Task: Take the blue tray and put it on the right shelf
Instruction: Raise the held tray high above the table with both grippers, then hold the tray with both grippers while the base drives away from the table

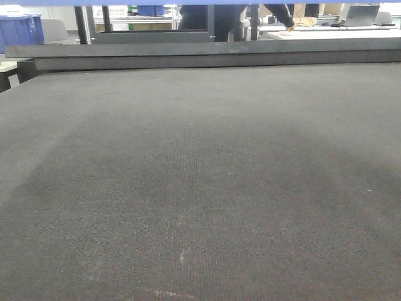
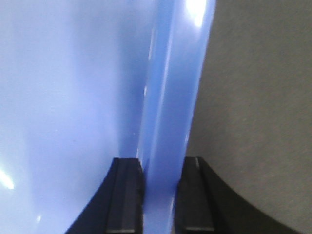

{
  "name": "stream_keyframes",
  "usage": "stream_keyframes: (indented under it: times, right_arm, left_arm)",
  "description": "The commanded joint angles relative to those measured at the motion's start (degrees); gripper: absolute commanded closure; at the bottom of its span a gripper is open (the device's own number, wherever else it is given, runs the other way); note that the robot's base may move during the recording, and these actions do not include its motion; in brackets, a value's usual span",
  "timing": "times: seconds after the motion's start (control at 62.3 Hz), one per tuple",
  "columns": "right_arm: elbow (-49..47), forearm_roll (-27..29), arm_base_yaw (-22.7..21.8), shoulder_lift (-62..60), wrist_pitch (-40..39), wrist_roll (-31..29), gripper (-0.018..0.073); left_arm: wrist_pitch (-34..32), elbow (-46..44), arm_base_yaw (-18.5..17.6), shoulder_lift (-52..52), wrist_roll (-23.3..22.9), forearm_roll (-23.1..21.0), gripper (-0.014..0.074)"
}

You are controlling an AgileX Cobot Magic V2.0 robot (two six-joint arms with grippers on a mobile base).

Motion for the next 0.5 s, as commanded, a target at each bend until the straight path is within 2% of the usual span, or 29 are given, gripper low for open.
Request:
stream_keyframes:
  times: [0.0,0.273,0.481]
  right_arm:
    - [0.0,-0.2,-0.2,-3.7,-4.2,-1.3,0.0493]
    - [0.4,-0.1,-0.2,-4.3,-3.8,-1.3,0.0493]
    - [0.4,-0.1,-0.2,-4.3,-3.9,-1.3,0.0493]
  left_arm:
    - [5.3,-1.2,-0.3,-3.5,0.8,1.6,0.0642]
    - [5.3,-1.2,-0.3,-4.1,0.8,0.6,0.0643]
    - [5.3,-1.2,-0.3,-4.1,0.8,-4.5,0.0645]
